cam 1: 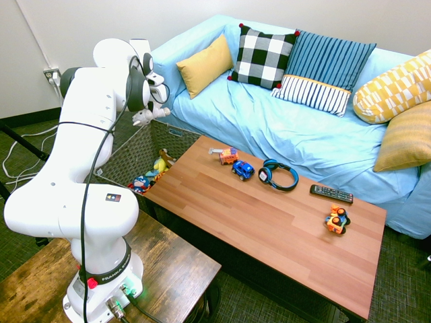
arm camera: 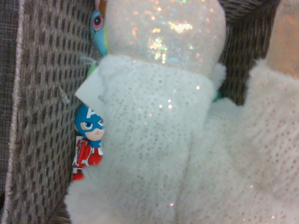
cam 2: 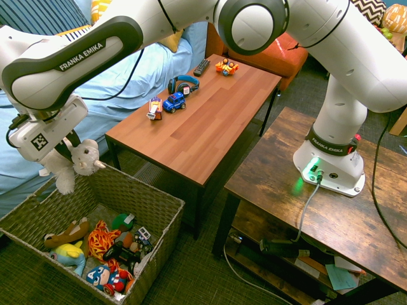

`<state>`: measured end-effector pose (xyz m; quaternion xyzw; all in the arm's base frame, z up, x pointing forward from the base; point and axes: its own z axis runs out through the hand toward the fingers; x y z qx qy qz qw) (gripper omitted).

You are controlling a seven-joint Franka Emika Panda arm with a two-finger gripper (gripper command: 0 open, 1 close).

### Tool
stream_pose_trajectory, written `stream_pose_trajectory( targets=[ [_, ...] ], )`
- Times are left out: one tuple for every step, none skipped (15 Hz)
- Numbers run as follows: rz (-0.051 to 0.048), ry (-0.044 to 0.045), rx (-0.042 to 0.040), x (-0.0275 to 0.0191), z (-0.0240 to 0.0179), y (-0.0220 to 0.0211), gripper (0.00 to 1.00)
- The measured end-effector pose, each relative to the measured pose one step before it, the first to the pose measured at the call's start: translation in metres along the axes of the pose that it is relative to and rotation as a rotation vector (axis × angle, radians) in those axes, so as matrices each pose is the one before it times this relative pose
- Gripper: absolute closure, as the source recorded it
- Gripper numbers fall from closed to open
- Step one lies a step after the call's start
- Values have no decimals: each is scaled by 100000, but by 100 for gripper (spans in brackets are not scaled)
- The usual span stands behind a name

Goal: Put the stuffed toy in the basket

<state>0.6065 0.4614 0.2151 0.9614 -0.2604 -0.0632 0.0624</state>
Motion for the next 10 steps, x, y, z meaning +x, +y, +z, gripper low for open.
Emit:
stream_pose_trajectory(
  targets=[
    [14, 7, 97, 20, -146, -96, 0],
    [-19, -74, 127, -3, -58, -77, 0],
    [-50, -76, -30, -29, 23, -54, 0],
    [-146, -151, -129, -103, 57, -63, 0],
    [-158, -183, -120, -113, 16, -75, 0],
    [-220, -67, -111, -174, -75, -88, 0],
    [-217, -5, 48, -170, -126, -97, 0],
    [-176, -27, -99, -142, -71, -65, 0],
    [-137, -148, -140, -104, 34, -30, 0],
    [-125, -227, -188, -88, 95, -22, 0]
  ],
)
